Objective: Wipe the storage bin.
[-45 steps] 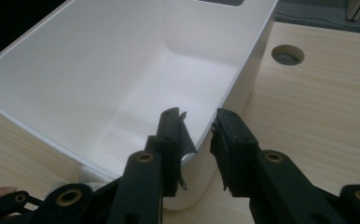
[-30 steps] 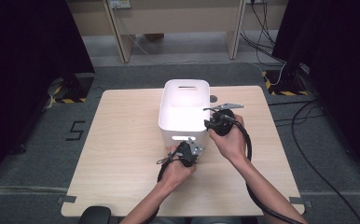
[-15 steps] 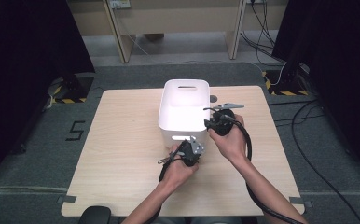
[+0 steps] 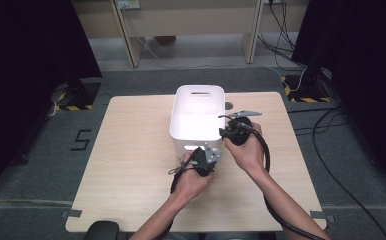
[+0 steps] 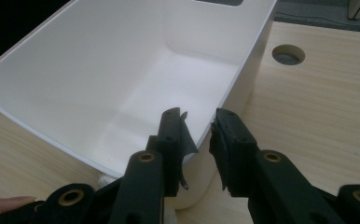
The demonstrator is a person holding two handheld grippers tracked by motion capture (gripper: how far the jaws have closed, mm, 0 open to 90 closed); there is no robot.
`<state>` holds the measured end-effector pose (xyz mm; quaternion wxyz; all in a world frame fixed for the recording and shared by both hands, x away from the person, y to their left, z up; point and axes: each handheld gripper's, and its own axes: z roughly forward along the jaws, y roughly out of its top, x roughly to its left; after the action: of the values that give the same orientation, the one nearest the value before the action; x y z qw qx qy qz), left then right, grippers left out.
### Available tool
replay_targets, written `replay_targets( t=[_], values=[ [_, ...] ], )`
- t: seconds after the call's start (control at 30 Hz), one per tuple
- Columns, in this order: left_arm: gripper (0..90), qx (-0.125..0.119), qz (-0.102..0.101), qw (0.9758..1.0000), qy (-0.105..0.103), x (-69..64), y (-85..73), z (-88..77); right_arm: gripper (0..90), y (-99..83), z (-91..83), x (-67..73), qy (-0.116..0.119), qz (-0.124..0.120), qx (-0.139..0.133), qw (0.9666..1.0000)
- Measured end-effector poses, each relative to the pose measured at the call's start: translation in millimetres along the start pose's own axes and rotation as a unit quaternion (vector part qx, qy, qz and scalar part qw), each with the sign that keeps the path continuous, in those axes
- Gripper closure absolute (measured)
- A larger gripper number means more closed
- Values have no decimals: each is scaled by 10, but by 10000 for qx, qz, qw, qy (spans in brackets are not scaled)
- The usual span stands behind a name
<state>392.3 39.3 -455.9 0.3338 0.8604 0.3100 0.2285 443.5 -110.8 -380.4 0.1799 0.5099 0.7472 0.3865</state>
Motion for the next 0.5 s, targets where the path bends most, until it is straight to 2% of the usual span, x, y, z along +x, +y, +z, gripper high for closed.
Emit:
replay_targets(
  t=[0.27,0.5],
  values=[
    [723,-125,-39,9999,11,2,73,-86,731,3,-1,2,6,14,19,10000],
    [722,-305,18,9995,32,-12,189,-197,730,6,-4,-2,28,60,40,10000]
  ],
)
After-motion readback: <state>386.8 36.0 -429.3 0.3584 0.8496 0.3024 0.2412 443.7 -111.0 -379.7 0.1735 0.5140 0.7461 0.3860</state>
